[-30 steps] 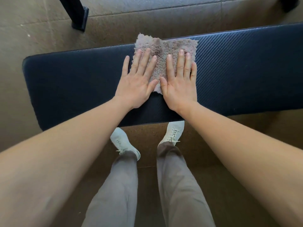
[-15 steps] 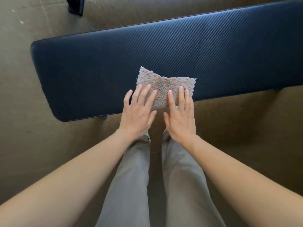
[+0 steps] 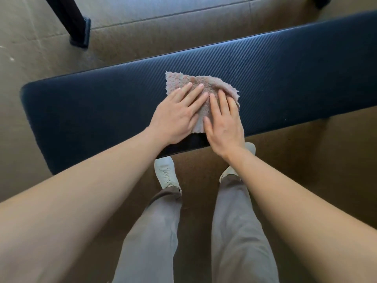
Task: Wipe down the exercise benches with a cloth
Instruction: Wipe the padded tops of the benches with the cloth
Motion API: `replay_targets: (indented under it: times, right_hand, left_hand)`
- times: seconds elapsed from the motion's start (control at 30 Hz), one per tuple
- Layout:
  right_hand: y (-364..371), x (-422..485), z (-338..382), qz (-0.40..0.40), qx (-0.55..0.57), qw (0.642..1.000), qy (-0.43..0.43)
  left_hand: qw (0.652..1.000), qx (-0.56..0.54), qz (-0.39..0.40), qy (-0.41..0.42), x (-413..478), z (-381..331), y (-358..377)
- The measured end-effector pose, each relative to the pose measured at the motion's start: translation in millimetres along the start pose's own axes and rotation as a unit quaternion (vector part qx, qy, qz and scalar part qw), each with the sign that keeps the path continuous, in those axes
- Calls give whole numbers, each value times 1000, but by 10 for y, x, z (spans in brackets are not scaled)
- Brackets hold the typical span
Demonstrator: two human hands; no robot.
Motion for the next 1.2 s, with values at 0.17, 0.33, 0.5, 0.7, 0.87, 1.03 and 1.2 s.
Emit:
replay_targets:
  times: [0.17, 0.33, 0.5, 0.7, 0.87, 1.03, 1.2]
  right_hand:
    - [-131, 645, -301, 44, -45, 995, -83]
    - [-289, 1082, -453, 44, -98, 980, -170]
    - [-375, 1070, -458, 35, -108, 978, -174]
    - [-248, 512, -453, 12, -49, 981, -188]
    - [-48, -31, -493, 13, -26, 981, -194]
    - [-86, -420, -593, -45, 37, 987, -147]
    - [-55, -665, -543, -39, 177, 983, -40]
  left_hand:
    - [999, 19, 16, -26, 576, 192, -211]
    - [997, 16, 8, -72, 828, 234, -371]
    - [992, 25, -8, -119, 806, 196, -366]
    - [977, -8, -18, -214, 329, 6, -120]
    - [965, -18, -2, -261, -136, -474, 267]
    - [961, -55, -10, -270, -382, -790, 363]
    - [985, -88, -80, -126, -257, -784, 134]
Point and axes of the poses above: each hand's wrist, its own x-axis towards the middle knuckle, its own y-axis out of the palm, z = x × y, the point moved 10 cm from there along x, towards the middle knuckle, and after that the axes turned 10 degrees about -x, right-handed, at the moved point
